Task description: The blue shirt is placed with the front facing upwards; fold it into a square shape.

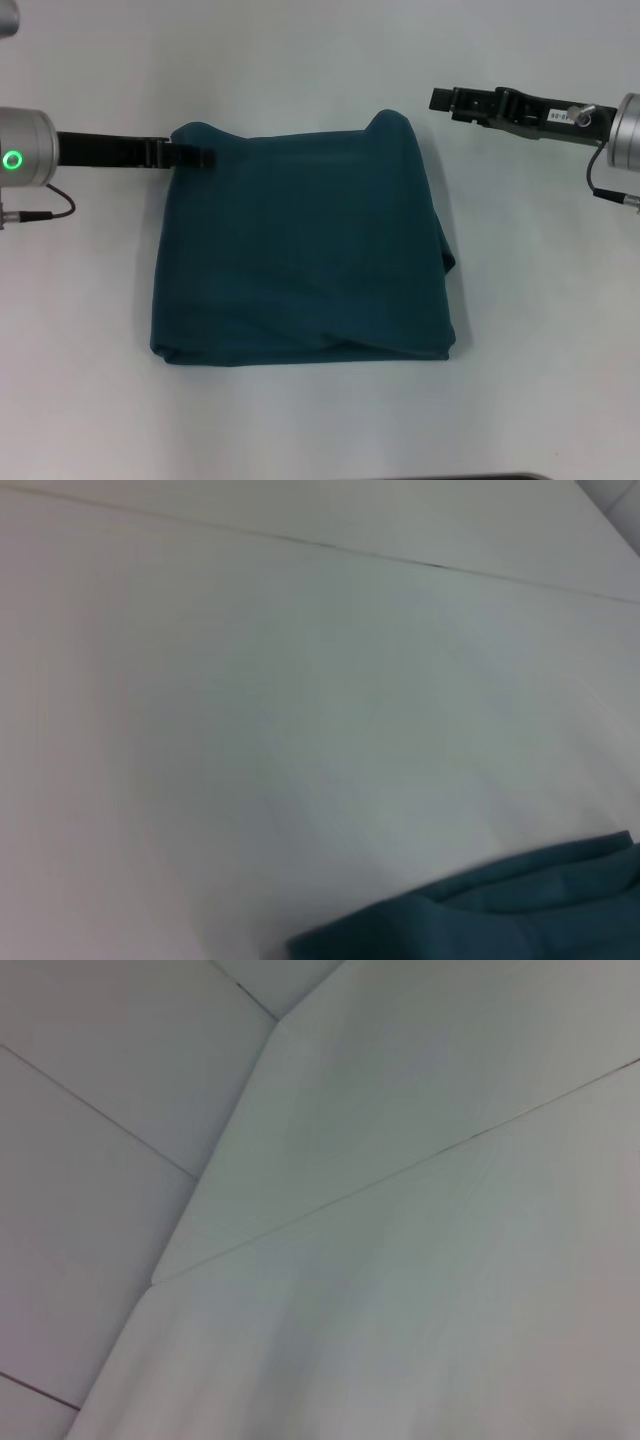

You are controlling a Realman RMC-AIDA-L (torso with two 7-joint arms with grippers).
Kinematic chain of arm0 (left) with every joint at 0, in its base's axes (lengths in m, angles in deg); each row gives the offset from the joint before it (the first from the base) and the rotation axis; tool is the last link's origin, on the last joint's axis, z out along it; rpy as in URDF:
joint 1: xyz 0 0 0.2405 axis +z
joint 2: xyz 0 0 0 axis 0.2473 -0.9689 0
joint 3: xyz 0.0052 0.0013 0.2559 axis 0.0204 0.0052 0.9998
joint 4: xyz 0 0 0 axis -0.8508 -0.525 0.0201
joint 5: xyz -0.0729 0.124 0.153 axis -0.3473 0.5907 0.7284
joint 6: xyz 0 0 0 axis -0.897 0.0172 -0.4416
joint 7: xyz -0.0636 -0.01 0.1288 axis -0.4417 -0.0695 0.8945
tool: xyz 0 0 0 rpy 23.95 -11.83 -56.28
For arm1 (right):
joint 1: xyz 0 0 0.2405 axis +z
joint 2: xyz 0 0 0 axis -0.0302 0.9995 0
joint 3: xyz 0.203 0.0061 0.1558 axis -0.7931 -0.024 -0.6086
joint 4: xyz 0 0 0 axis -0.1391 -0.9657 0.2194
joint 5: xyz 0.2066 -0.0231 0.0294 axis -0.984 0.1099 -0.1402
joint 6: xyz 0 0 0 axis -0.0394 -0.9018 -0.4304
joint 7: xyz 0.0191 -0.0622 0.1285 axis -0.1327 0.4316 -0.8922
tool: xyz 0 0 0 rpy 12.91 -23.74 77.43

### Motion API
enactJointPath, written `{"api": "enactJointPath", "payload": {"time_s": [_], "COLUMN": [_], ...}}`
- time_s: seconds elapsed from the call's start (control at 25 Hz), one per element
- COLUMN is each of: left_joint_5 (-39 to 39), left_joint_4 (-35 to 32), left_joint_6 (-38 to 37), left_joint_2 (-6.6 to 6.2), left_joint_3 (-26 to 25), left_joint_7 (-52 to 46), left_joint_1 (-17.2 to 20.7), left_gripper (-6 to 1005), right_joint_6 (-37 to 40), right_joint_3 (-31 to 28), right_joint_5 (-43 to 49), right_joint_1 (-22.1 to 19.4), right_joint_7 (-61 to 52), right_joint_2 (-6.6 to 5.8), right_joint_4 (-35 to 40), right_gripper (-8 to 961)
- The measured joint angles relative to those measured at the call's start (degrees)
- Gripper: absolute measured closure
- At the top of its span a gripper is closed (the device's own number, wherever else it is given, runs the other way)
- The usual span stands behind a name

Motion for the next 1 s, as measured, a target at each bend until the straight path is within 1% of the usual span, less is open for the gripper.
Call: {"api": "enactJointPath", "payload": {"time_s": [0.24, 0.36, 0.48, 0.56, 0.68, 0.76, 0.84, 1.0], "left_joint_5": [-0.04, -0.11, -1.75, -4.73, -10.20, -12.29, -13.41, -13.34], "left_joint_4": [-0.19, 2.00, 5.03, 7.07, 7.68, 6.69, 3.95, -2.24], "left_joint_6": [1.55, 1.04, -2.36, -7.82, -16.08, -19.43, -22.36, -22.75], "left_joint_2": [0.30, 0.52, 0.60, 0.66, 0.67, 0.71, 1.06, 1.85], "left_joint_3": [0.01, -0.10, -1.02, -2.12, -3.18, -3.49, -3.58, -3.12], "left_joint_7": [0.00, -0.30, -0.33, 0.76, 4.15, 6.21, 9.18, 13.27], "left_joint_1": [-0.62, 0.37, 2.31, 3.85, 5.41, 5.75, 5.66, 4.74], "left_gripper": [293, 292, 292, 292, 292, 292, 291, 291], "right_joint_6": [1.22, 1.98, 2.67, 3.27, 4.40, 5.35, 6.27, 8.89], "right_joint_3": [0.01, 0.01, -0.04, -0.49, -1.13, -1.20, -1.10, -1.17], "right_joint_5": [-0.03, -0.07, -0.09, -0.09, -0.09, -0.09, -0.09, -0.08], "right_joint_1": [-0.08, -0.15, -0.31, -0.55, -0.92, -1.10, -1.24, -1.38], "right_joint_7": [0.00, 0.05, 0.10, 0.10, 0.45, 1.08, 1.60, 3.47], "right_joint_2": [-0.08, -0.17, -0.59, -0.83, -1.07, -1.35, -1.61, -1.74], "right_joint_4": [0.41, 1.27, 1.53, 1.82, 2.25, 2.29, 2.30, 2.31], "right_gripper": [339, 339, 339, 339, 340, 340, 340, 340]}}
